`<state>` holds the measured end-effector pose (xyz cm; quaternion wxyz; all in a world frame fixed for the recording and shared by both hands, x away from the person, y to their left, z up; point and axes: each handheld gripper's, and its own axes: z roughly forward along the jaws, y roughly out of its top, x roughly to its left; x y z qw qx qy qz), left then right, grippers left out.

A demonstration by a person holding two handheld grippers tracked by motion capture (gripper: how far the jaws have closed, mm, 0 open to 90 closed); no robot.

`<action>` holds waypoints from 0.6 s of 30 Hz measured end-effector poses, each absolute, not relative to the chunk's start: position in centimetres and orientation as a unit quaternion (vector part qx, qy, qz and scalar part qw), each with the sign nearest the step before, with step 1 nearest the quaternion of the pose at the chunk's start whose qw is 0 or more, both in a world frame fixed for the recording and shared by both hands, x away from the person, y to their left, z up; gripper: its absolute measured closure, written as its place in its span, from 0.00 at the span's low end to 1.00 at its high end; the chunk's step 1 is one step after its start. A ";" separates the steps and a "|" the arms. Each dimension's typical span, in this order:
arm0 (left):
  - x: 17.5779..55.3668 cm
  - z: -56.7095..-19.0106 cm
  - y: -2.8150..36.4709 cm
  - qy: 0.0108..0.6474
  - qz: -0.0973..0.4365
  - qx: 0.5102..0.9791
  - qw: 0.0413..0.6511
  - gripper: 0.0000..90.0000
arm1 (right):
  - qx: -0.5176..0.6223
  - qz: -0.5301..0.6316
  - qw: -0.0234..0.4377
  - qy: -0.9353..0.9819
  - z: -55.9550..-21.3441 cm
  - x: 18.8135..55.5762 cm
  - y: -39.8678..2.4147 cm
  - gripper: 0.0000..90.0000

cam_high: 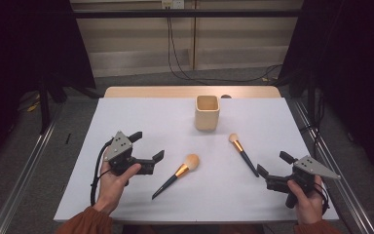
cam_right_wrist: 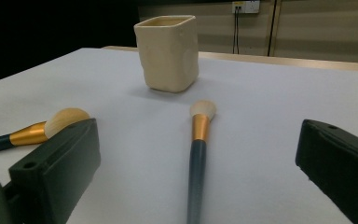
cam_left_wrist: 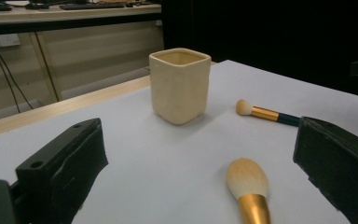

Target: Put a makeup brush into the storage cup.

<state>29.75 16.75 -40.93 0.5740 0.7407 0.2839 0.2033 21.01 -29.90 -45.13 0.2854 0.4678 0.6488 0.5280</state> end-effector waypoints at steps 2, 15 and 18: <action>30.1 -41.0 16.3 0.285 0.203 0.741 0.574 0.02 | 0.468 0.528 0.285 0.649 -45.1 21.0 -29.9 0.00; 31.5 -41.0 13.8 0.264 0.196 0.754 0.569 0.02 | 0.468 0.528 0.285 0.650 -45.1 21.0 -29.9 0.00; 31.8 -41.0 13.2 0.263 0.187 0.756 0.569 0.02 | 0.468 0.528 0.284 0.650 -45.1 21.0 -29.9 0.00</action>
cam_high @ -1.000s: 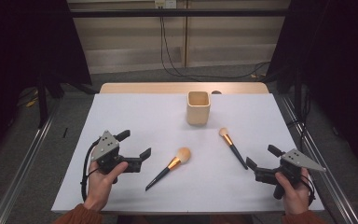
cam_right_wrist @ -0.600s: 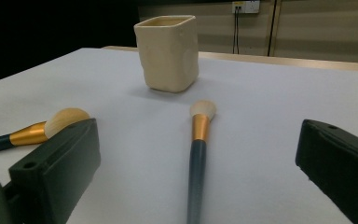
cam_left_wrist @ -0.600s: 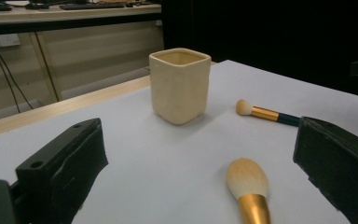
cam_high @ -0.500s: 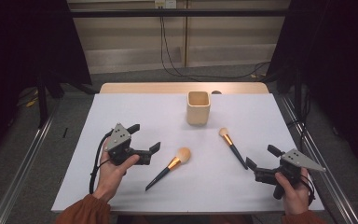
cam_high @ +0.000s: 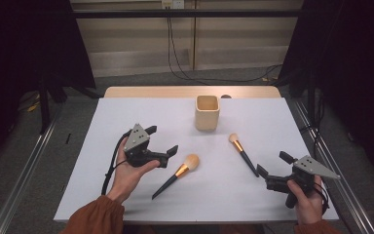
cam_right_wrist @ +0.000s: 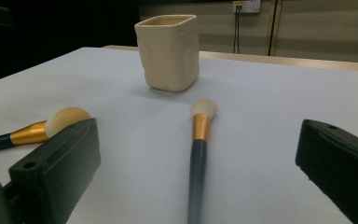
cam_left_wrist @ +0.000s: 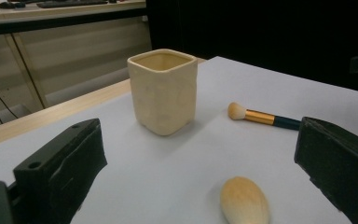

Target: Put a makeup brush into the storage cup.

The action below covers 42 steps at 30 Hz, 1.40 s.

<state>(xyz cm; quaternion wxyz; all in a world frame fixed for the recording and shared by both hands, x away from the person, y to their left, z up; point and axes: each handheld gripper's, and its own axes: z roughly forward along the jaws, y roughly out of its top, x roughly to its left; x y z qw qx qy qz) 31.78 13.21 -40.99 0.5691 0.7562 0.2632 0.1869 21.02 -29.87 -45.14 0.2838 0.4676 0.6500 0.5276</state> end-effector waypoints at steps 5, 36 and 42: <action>32.2 -41.2 12.4 0.268 0.167 0.764 0.562 0.02 | 0.468 0.528 0.286 0.649 -45.2 21.0 -30.0 0.00; 33.4 -40.7 9.9 0.273 0.108 0.874 0.387 0.04 | 0.470 0.527 0.280 0.651 -45.2 21.1 -29.8 0.00; 33.8 -40.9 9.4 0.268 0.083 0.896 0.344 0.05 | 0.469 0.527 0.281 0.651 -45.2 21.1 -29.8 0.00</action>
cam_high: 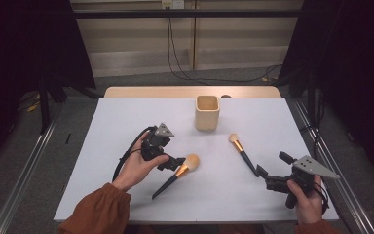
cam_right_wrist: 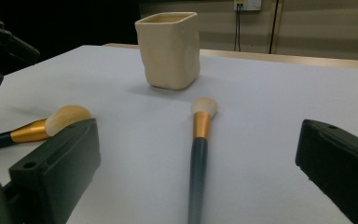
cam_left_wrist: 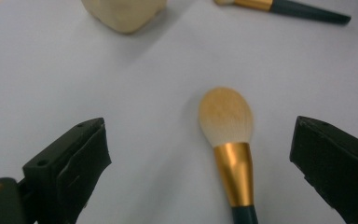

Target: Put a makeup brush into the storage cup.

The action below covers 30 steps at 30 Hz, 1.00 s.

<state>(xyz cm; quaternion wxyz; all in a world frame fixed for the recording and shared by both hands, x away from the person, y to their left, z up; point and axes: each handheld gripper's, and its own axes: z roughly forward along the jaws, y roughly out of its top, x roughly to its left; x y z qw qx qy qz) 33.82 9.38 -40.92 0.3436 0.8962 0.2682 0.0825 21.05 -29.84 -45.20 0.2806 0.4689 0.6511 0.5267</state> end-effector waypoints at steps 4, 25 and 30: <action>34.3 -41.0 9.3 0.281 0.071 0.901 0.323 0.05 | 0.470 0.527 0.279 0.651 -45.2 21.1 -29.9 0.00; 34.3 -41.5 8.5 0.296 0.011 0.931 0.213 0.08 | 0.467 0.525 0.274 0.656 -45.3 21.2 -29.7 0.00; 34.3 -41.7 8.2 0.295 0.011 0.937 0.184 0.08 | 0.465 0.525 0.273 0.658 -45.3 21.2 -29.7 0.00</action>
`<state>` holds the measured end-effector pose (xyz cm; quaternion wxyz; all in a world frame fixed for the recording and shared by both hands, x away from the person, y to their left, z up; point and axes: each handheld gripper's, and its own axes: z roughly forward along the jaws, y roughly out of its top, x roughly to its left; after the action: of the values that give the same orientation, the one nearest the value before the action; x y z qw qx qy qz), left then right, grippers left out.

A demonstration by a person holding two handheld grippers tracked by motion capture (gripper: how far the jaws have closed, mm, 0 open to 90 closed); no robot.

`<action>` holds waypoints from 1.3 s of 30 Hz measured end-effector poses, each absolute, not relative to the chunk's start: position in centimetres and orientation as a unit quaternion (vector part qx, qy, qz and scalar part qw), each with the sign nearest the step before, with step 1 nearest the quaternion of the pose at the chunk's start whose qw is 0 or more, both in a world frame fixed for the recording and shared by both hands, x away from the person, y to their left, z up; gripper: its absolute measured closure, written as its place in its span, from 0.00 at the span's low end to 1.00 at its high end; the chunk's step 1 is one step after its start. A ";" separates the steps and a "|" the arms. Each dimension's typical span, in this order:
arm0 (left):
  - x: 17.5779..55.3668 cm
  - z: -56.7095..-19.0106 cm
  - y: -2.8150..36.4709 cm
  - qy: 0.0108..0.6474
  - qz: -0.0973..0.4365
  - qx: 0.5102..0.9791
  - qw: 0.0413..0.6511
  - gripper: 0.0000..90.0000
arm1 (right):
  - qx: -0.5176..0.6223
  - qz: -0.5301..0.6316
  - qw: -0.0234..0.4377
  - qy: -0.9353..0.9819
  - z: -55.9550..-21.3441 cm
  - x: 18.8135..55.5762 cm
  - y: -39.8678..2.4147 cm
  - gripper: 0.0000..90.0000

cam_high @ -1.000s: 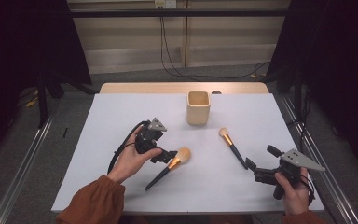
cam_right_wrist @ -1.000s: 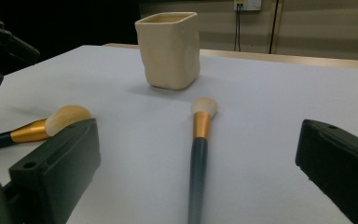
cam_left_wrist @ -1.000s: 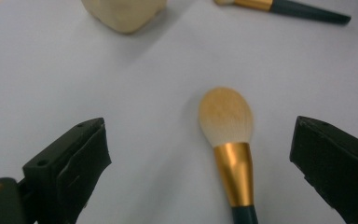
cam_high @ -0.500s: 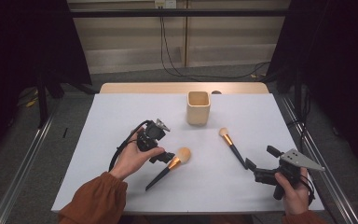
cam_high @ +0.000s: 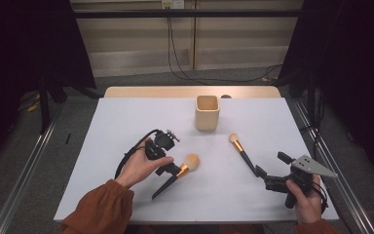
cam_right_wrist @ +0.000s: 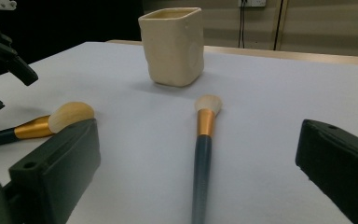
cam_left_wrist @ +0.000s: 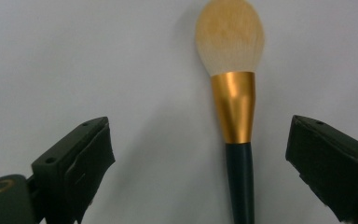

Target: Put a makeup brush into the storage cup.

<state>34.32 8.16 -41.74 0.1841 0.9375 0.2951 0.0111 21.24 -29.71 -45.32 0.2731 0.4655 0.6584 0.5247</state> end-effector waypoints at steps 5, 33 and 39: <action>34.3 -41.8 7.8 0.294 0.001 0.941 0.168 0.08 | 0.466 0.525 0.274 0.658 -45.3 21.2 -29.7 0.00; 34.1 -44.4 4.7 0.267 -0.032 0.959 0.089 0.09 | 0.465 0.522 0.271 0.662 -45.4 21.3 -29.7 0.00; 34.4 -44.8 4.6 0.275 -0.032 0.959 0.069 0.21 | 0.467 0.523 0.270 0.660 -45.4 21.3 -29.7 0.00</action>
<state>34.36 4.58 -44.77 0.0686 0.9586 0.2746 -0.0317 21.31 -29.67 -45.40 0.2703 0.4669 0.6601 0.5226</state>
